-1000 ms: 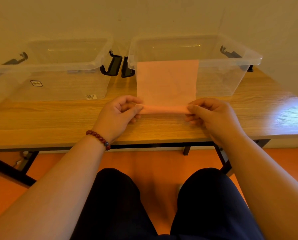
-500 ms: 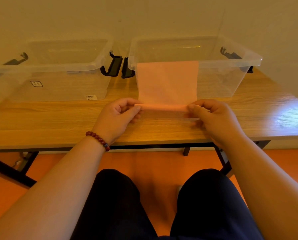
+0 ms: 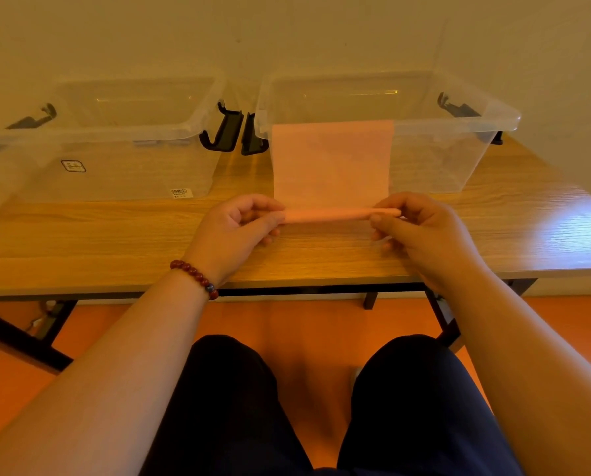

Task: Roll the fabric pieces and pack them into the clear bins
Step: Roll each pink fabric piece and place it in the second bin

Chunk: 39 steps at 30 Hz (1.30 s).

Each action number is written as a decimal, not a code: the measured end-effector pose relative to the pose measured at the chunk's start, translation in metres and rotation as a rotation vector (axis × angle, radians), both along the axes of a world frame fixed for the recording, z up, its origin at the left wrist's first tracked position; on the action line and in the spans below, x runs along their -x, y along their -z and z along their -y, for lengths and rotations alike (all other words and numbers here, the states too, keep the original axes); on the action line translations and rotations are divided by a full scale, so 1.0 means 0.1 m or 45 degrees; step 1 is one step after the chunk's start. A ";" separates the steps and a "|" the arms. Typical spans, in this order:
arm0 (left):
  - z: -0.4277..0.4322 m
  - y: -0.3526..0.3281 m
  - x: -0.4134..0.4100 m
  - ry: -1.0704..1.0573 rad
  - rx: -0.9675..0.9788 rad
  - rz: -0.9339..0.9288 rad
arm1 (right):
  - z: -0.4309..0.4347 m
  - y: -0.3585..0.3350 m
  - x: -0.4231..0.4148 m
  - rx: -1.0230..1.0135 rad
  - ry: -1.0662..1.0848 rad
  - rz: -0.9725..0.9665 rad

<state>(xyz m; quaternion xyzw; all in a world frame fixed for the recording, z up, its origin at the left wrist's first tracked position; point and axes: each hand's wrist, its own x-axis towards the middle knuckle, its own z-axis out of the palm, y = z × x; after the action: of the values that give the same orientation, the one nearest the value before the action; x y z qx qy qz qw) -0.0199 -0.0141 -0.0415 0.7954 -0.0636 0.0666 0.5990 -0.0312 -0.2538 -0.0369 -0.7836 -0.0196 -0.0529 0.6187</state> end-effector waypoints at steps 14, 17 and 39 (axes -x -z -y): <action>0.01 0.02 -0.01 -0.027 -0.015 0.002 | 0.01 0.01 -0.02 -0.189 -0.016 -0.014; 0.01 0.01 -0.01 0.002 0.015 0.026 | 0.02 0.02 -0.01 -0.098 -0.045 0.004; 0.02 -0.02 0.03 0.038 -0.144 0.028 | -0.06 0.04 -0.03 0.087 -0.124 0.093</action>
<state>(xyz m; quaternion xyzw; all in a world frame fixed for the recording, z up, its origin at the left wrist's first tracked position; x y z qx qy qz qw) -0.0227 -0.0163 -0.0392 0.8263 -0.0858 0.0627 0.5532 -0.0282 -0.2478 -0.0409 -0.8000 -0.0818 -0.0506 0.5922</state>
